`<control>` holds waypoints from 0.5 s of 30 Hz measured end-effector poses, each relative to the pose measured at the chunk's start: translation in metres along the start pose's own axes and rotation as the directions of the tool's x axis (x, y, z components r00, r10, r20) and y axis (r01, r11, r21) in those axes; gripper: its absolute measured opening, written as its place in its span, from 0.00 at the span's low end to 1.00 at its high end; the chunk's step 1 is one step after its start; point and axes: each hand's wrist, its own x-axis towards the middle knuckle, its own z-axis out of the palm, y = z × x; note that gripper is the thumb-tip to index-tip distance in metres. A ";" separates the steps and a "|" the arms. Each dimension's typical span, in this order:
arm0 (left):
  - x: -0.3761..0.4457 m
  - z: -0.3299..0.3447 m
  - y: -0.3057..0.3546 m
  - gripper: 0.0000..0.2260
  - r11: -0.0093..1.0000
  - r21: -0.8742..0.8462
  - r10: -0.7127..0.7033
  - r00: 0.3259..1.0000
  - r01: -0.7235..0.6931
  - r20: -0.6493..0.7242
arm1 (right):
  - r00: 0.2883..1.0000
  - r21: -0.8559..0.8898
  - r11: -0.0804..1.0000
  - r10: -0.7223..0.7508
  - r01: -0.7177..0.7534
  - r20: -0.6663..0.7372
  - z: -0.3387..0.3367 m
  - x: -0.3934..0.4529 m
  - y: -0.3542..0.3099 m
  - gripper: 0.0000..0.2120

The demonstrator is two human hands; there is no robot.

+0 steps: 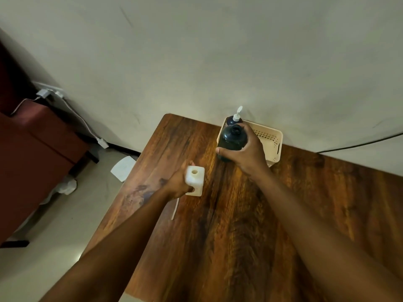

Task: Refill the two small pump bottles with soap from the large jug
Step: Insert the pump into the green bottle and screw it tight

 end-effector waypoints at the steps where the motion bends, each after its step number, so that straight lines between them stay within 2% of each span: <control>1: 0.001 0.001 -0.003 0.36 1.000 -0.012 0.011 1.000 -0.011 0.001 | 1.000 0.005 1.000 0.003 -0.003 0.000 0.000 -0.001 0.001 0.36; 4: 0.001 0.003 -0.006 0.38 0.999 -0.025 0.037 0.999 -0.037 -0.010 | 1.000 0.023 1.000 0.007 -0.007 -0.008 -0.004 -0.004 0.003 0.37; 7: -0.005 0.002 0.009 0.48 0.998 -0.038 0.057 0.998 -0.058 -0.041 | 0.999 0.030 1.000 0.009 -0.008 -0.031 -0.014 -0.009 0.002 0.36; 9: -0.006 -0.002 0.025 0.50 0.996 -0.016 0.090 0.993 -0.092 -0.073 | 0.999 0.032 0.999 0.012 -0.011 -0.044 -0.024 -0.013 0.002 0.36; 11: -0.006 -0.005 0.045 0.48 0.992 0.001 0.123 0.988 -0.123 -0.091 | 0.998 0.039 0.999 0.016 -0.014 -0.060 -0.039 -0.020 0.002 0.35; 15: 0.002 0.008 0.097 0.34 0.973 0.123 0.217 0.957 -0.196 -0.191 | 0.993 0.056 0.998 0.047 -0.042 -0.107 -0.079 -0.033 0.009 0.35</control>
